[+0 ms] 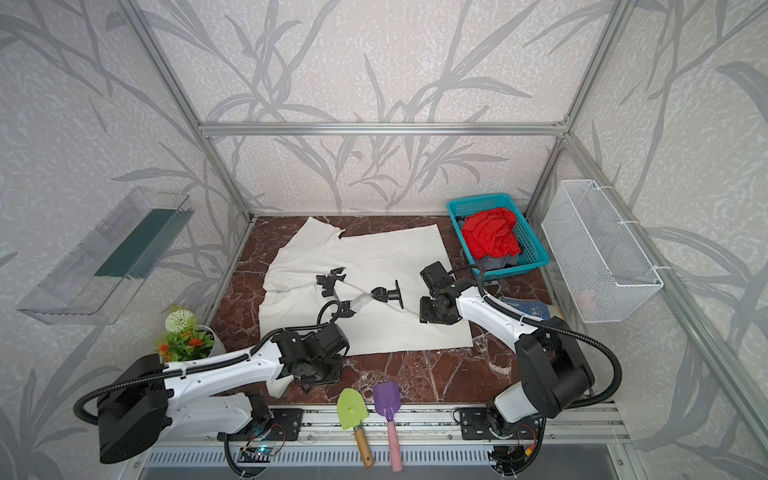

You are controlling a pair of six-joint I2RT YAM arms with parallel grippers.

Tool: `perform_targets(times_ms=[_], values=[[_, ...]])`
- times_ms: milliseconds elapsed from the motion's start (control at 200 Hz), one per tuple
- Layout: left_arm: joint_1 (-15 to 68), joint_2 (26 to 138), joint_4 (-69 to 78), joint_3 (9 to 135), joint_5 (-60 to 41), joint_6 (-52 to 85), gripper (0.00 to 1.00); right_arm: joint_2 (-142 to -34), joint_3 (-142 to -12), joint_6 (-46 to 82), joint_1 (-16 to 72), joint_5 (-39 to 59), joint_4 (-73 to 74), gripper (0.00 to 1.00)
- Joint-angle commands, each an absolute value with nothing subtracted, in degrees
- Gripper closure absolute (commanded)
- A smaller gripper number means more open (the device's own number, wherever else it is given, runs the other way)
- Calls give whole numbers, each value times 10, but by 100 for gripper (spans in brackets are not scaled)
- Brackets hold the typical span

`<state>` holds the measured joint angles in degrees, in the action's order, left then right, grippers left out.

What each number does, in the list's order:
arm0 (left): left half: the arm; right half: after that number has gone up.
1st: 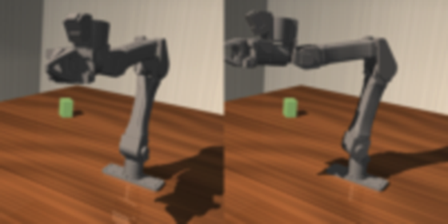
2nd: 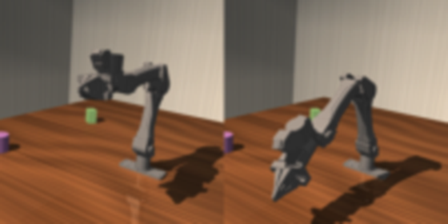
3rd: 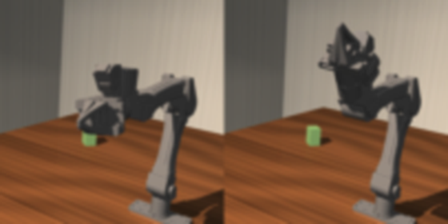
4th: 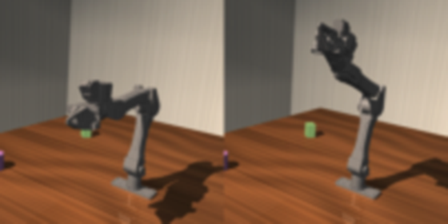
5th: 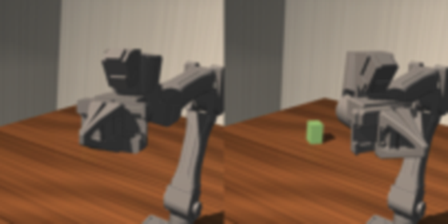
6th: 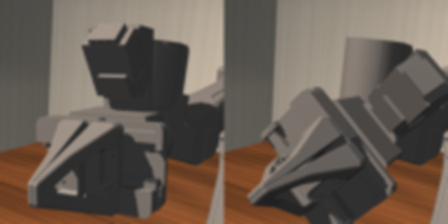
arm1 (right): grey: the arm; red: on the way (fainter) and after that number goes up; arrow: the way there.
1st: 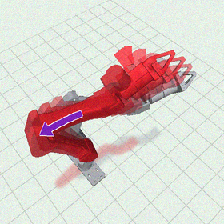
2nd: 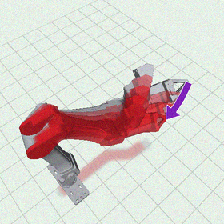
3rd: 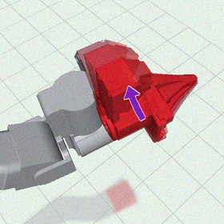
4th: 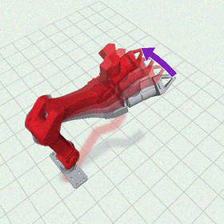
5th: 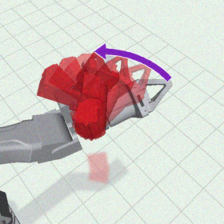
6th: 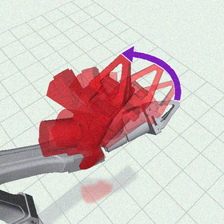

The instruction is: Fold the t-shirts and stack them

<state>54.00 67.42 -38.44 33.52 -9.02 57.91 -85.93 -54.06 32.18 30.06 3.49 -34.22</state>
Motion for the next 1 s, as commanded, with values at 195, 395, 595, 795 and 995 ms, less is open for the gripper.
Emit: perform_targets(times_ms=[195,395,595,795,995], values=[[447,534,-536,416,49,562,68,-875,-565,311,298,43,-346,46],[409,527,-488,336,-69,554,72,-850,-552,308,298,30,-348,47],[448,567,-456,313,-84,559,74,-870,-558,310,298,47,-344,47],[484,663,-425,339,-71,536,69,-867,-555,311,299,46,-343,47],[504,746,-425,370,-33,531,65,-858,-555,309,297,38,-353,47]])
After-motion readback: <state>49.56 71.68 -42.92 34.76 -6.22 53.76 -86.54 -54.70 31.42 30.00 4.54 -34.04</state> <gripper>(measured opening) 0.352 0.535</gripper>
